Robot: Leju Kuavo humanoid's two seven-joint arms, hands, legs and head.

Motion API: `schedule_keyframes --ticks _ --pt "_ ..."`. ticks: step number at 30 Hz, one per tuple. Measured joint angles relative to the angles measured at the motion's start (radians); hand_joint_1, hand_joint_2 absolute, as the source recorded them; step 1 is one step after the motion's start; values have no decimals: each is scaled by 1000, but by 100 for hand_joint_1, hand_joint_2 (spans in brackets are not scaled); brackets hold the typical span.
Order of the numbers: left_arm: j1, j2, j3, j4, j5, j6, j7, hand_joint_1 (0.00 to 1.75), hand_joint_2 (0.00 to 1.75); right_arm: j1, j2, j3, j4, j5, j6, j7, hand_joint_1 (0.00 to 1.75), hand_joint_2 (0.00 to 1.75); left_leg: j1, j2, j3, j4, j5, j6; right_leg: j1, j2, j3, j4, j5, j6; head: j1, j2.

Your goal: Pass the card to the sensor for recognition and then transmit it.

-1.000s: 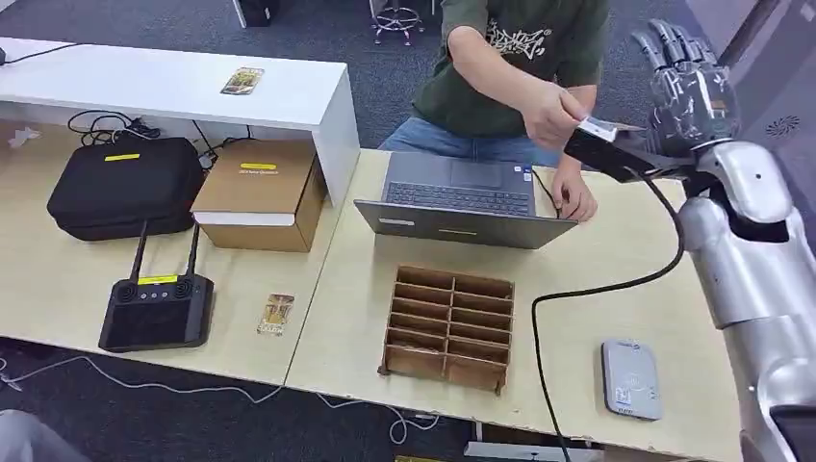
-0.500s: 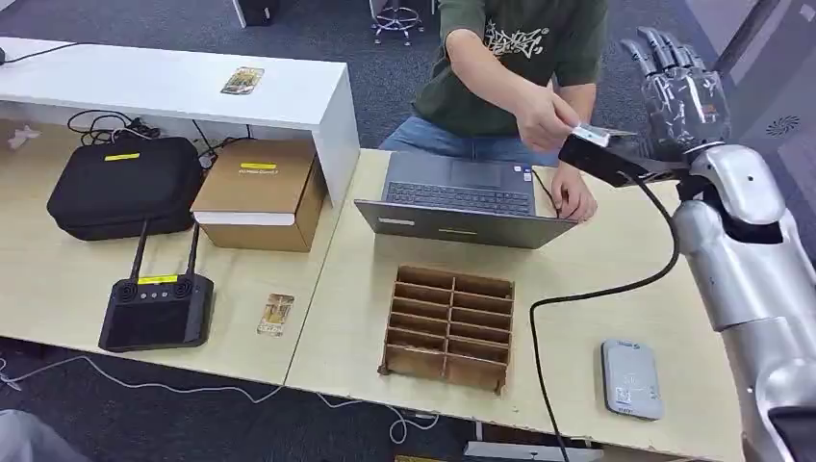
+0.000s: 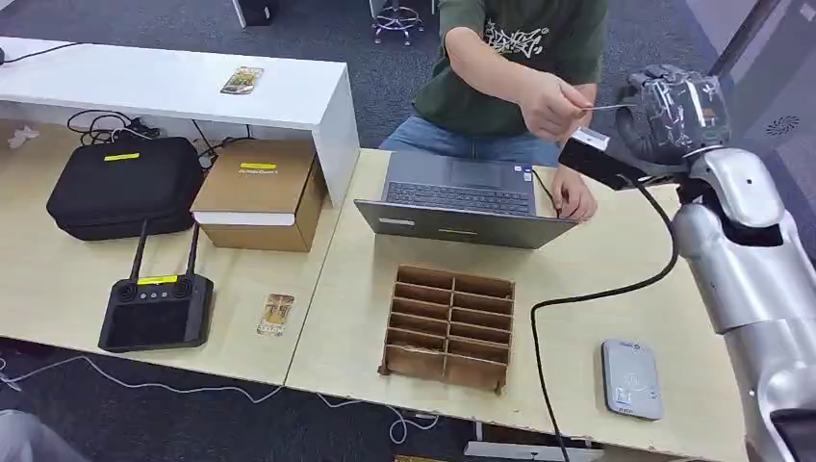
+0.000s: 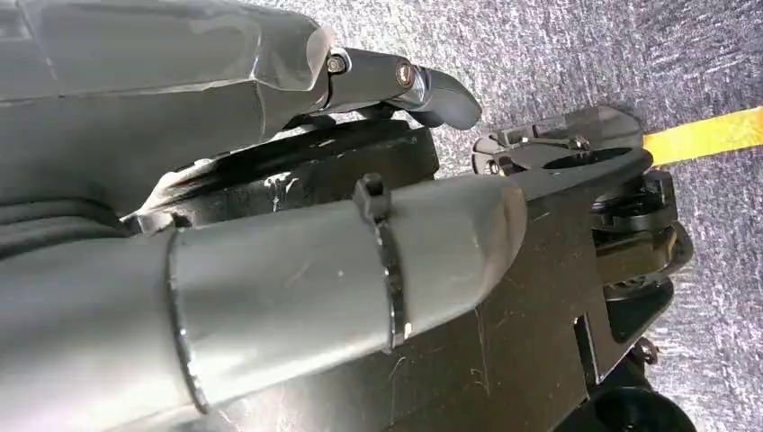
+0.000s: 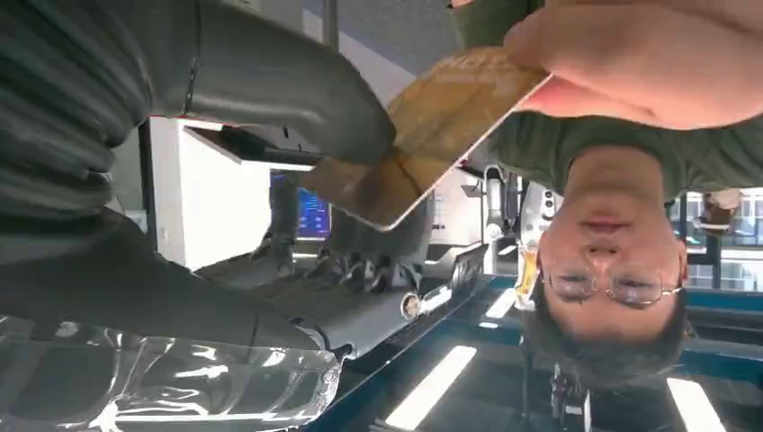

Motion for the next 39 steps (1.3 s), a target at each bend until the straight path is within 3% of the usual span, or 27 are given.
schedule_keyframes --ticks 31,39 --pt "-3 0 0 0 -4 -3 8 0 0 0 -1 13 0 6 -10 8 175 175 0 0 0 0 0 0 0 0 0 0 0 0 0 0" --pt "-1 -8 0 0 -8 19 -12 0 0 11 -1 -19 -19 -40 -88 46 175 175 0 0 -1 0 0 0 0 0 0 0 0 0 0 0"
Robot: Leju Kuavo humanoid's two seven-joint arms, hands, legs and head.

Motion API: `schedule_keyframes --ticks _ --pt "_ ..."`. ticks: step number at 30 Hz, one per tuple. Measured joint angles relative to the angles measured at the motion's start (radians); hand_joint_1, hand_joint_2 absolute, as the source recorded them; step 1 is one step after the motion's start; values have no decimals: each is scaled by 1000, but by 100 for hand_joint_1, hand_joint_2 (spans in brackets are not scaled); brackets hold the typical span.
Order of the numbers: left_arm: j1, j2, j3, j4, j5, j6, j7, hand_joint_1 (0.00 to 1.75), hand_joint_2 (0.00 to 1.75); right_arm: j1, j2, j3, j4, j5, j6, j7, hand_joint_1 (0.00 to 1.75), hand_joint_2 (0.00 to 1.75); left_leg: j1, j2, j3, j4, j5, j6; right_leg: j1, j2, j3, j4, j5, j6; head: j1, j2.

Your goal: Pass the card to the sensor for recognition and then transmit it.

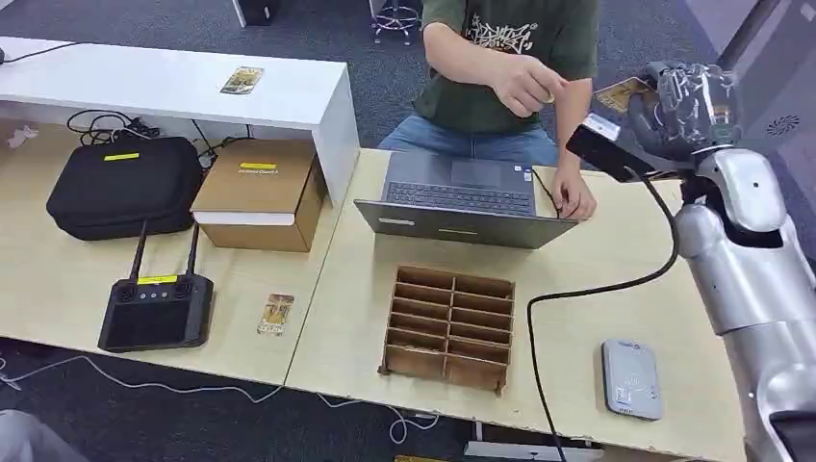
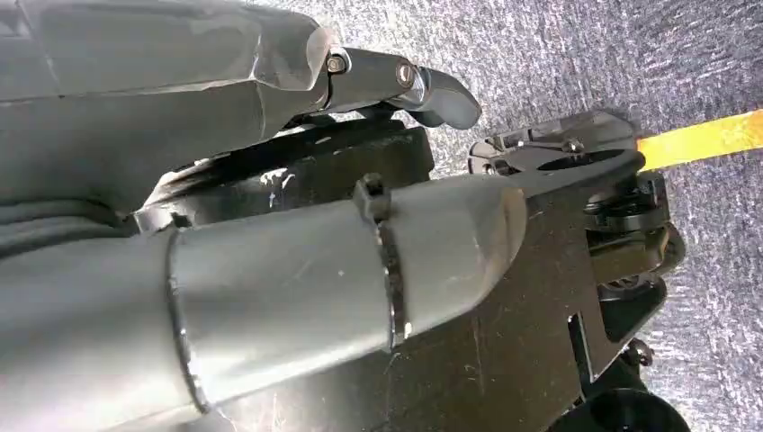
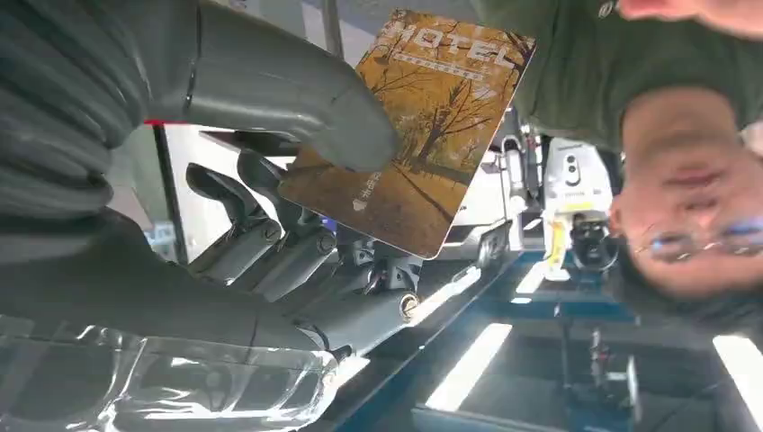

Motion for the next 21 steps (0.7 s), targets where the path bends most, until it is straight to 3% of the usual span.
schedule_keyframes --ticks 9,13,21 --pt "0 -5 0 0 -1 14 -11 0 0 0 0 -49 -1 -72 3 22 175 175 0 0 0 0 0 0 0 0 0 0 0 0 0 0" --pt "1 -7 0 0 0 21 -17 0 0 2 5 -105 -1 -209 59 24 175 175 0 -1 0 0 0 0 0 -1 0 0 0 0 0 0" --pt "2 -7 0 0 4 28 -21 0 0 5 5 -187 -1 -346 135 39 175 175 0 -1 -1 0 0 0 0 -1 0 0 0 0 0 0"
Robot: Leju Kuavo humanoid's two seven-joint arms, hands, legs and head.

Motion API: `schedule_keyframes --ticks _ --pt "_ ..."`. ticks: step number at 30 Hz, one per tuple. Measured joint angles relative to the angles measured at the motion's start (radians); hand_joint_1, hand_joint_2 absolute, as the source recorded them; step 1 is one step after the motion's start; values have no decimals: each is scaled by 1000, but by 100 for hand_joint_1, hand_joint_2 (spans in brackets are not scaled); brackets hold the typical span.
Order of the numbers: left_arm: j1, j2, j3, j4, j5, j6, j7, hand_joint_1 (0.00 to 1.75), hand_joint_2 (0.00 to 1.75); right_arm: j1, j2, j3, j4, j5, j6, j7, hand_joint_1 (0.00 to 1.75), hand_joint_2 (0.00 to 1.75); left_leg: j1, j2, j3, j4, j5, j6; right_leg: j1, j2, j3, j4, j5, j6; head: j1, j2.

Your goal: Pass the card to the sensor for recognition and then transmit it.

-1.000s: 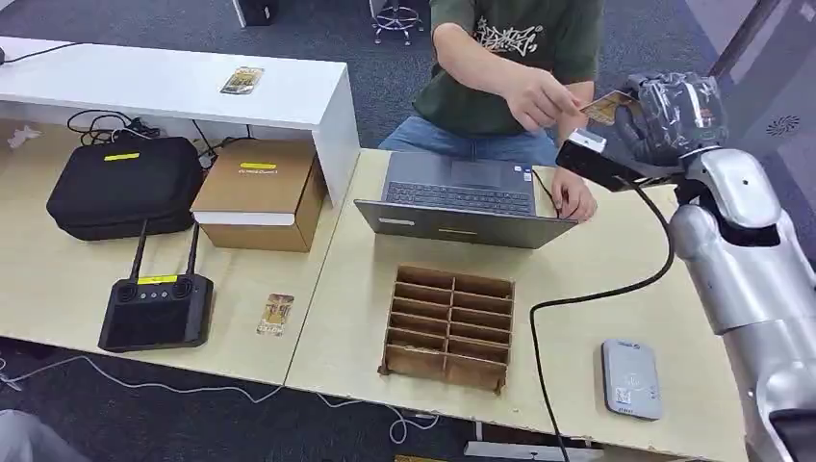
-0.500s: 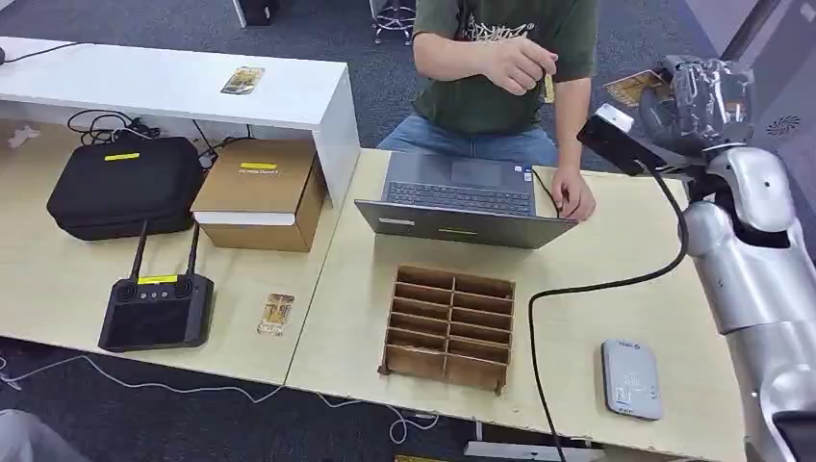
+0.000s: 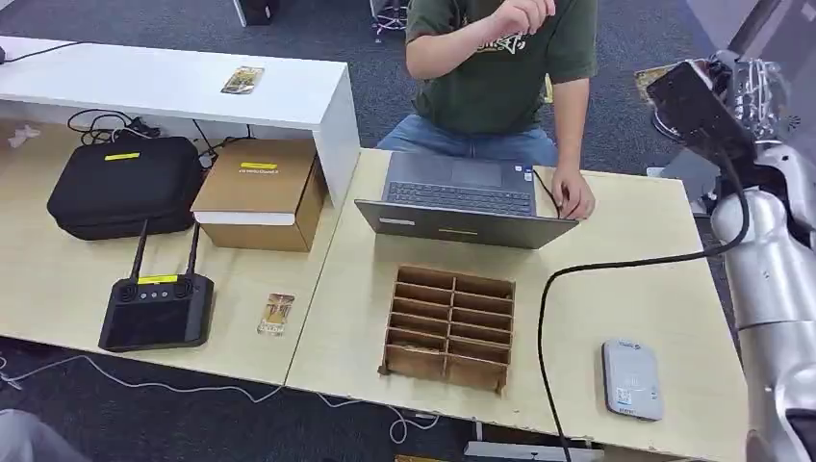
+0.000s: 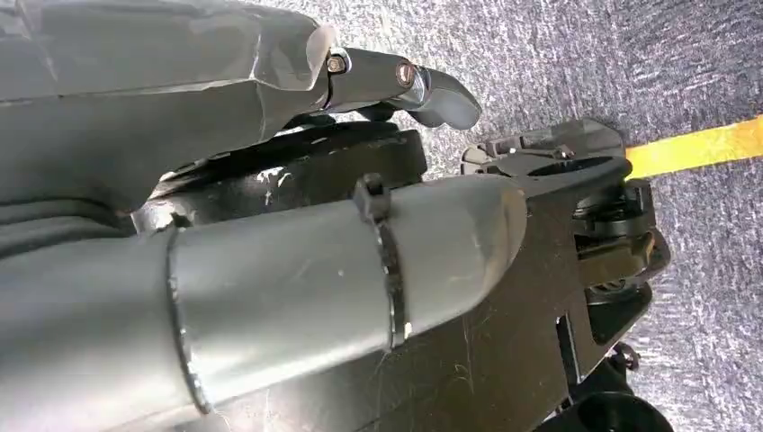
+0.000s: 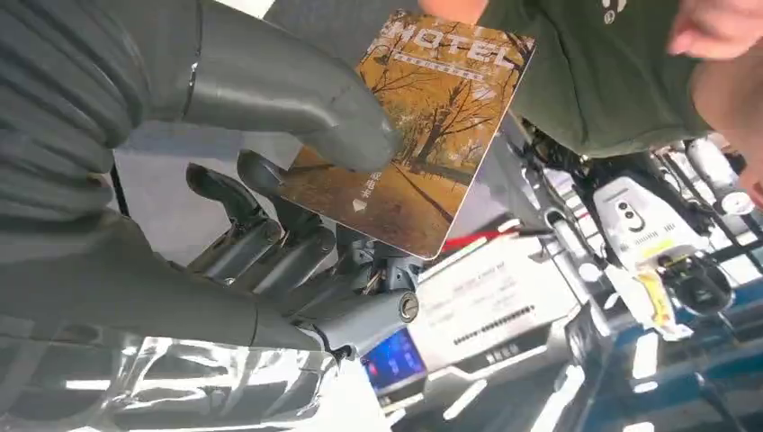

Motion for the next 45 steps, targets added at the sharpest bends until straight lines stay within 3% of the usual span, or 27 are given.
schedule_keyframes --ticks 14,30,45 --pt "2 0 0 0 22 2 -5 0 0 16 -44 -62 -4 -87 29 -3 175 175 0 0 0 0 0 0 0 0 0 0 0 0 0 0" --pt "5 -2 0 0 2 13 -12 0 0 225 -193 -161 -180 -152 10 21 175 175 0 -1 -1 0 -1 1 0 -2 0 -1 0 0 0 0" --pt "5 -2 1 0 3 9 -7 0 0 394 -239 -233 -283 -165 11 23 175 175 0 -1 -1 0 -1 1 0 -1 -1 0 0 0 0 0"
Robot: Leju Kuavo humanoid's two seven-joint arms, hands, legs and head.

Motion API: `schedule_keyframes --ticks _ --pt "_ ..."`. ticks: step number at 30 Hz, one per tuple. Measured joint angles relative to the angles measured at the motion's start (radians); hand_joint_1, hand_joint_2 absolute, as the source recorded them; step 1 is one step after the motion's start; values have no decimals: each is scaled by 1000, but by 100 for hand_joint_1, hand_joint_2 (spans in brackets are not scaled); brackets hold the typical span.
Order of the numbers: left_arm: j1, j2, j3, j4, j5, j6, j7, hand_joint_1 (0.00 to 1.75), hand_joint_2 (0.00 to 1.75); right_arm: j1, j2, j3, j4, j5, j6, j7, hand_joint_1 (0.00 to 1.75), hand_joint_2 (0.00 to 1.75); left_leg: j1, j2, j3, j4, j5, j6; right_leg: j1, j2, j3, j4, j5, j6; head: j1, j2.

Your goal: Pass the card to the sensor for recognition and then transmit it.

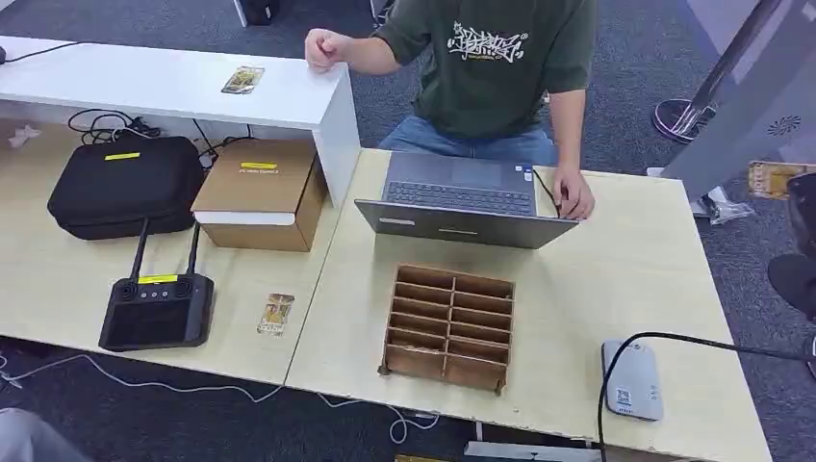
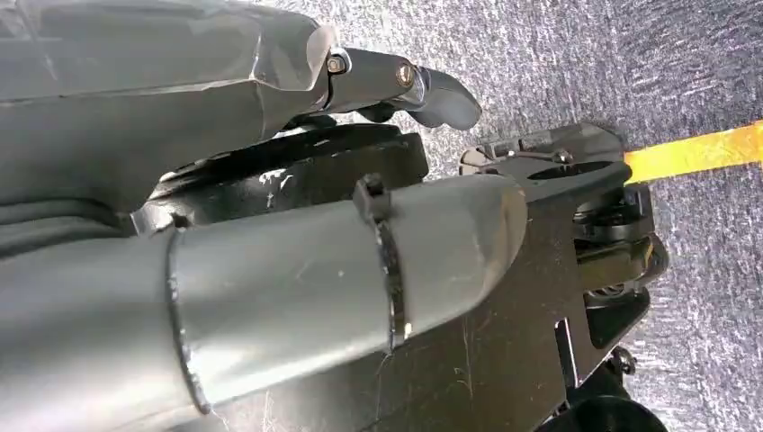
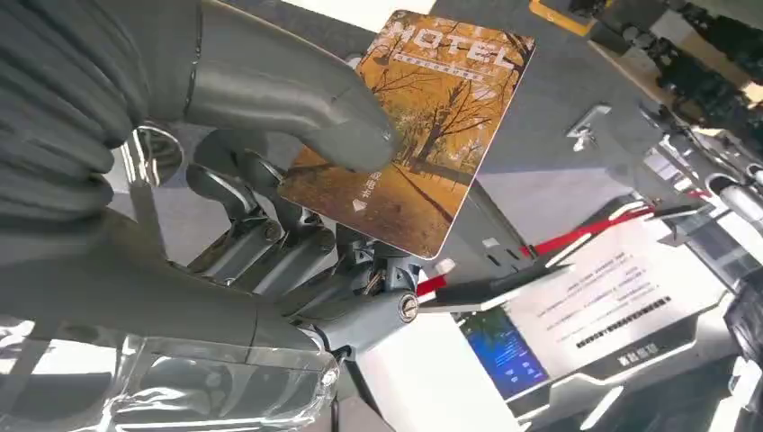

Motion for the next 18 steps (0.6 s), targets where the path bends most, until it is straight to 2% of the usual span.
schedule_keyframes --ticks 6,15,18 --pt "0 0 1 0 3 0 0 0 0 30 -5 -12 -18 -2 1 1 175 175 0 0 0 0 0 0 0 0 0 0 0 0 0 0" --pt "1 -1 2 0 2 -5 -3 0 0 293 12 -93 -187 -11 -10 8 175 175 0 -4 -2 0 -1 1 0 -5 0 0 -2 2 0 0" --pt "1 -1 6 0 10 -5 -5 0 0 346 28 -112 -230 -2 6 16 175 175 0 -4 -2 0 -1 1 0 -4 0 0 -2 2 0 0"
